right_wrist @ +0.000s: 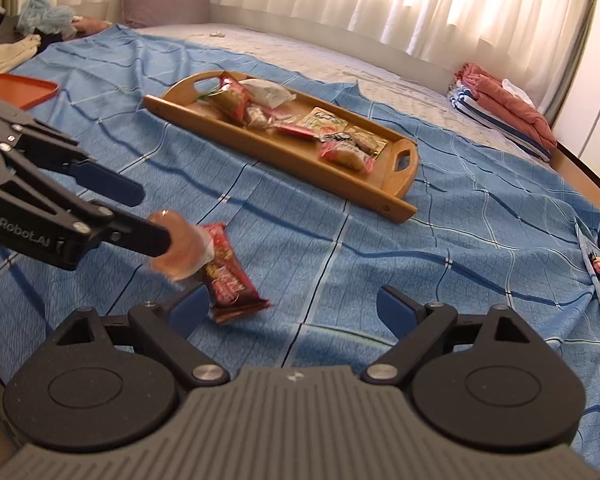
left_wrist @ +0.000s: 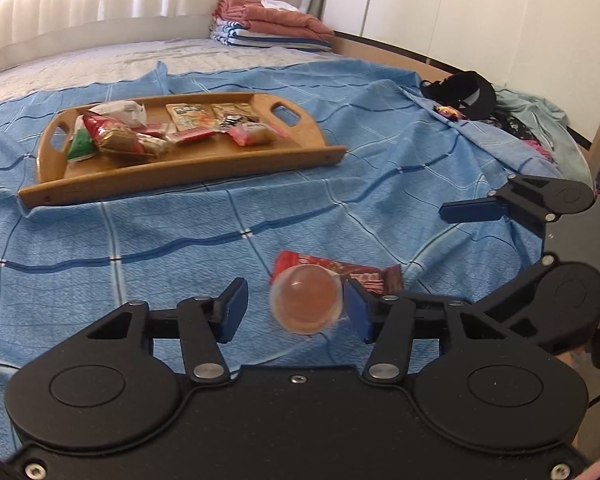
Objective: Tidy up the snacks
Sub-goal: 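Grasp the orange jelly cup with the left gripper while the right grasps the red chocolate bar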
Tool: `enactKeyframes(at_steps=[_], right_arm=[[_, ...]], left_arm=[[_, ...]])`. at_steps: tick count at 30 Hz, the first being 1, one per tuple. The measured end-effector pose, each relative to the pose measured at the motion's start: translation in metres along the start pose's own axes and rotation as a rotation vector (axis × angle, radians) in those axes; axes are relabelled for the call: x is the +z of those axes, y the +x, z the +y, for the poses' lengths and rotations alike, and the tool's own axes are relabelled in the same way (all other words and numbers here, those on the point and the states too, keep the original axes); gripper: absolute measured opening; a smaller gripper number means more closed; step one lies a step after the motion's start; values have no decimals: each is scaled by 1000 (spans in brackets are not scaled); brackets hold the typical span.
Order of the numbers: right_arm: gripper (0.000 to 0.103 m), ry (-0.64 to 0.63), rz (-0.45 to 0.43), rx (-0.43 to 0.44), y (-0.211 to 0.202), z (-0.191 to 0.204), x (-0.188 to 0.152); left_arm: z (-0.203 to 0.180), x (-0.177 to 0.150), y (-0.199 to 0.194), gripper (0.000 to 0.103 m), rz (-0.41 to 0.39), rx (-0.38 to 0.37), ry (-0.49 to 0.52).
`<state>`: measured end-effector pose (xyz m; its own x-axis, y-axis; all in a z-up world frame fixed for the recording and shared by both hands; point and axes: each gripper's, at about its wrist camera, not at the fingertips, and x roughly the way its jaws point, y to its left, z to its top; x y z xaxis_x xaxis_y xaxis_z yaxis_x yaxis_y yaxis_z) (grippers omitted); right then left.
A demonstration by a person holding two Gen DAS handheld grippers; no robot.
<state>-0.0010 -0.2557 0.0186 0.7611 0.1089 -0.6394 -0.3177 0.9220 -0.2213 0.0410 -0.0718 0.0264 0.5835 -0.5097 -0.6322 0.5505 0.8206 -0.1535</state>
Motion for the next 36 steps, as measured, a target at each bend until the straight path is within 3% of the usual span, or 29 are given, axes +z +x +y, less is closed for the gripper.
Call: enactKeyframes(at_steps=[10, 14, 25, 30, 33, 36], right_arm=[[95, 38, 5, 34, 14, 6, -7], [95, 59, -1, 34, 20, 7, -6], [94, 152, -45, 22, 27, 11, 0], [90, 222, -23, 51, 26, 6, 0], [90, 175, 3, 9, 24, 3, -4], [90, 150, 25, -63, 19, -4, -8]], left_arm=[[-7, 3, 31, 35, 48, -6, -52], [-4, 4, 32, 35, 51, -2, -72], [27, 10, 15, 34, 19, 96, -122], [41, 12, 6, 33, -1, 132, -136], [48, 13, 2, 24, -13, 148, -134], [53, 14, -1, 24, -25, 151, -141]])
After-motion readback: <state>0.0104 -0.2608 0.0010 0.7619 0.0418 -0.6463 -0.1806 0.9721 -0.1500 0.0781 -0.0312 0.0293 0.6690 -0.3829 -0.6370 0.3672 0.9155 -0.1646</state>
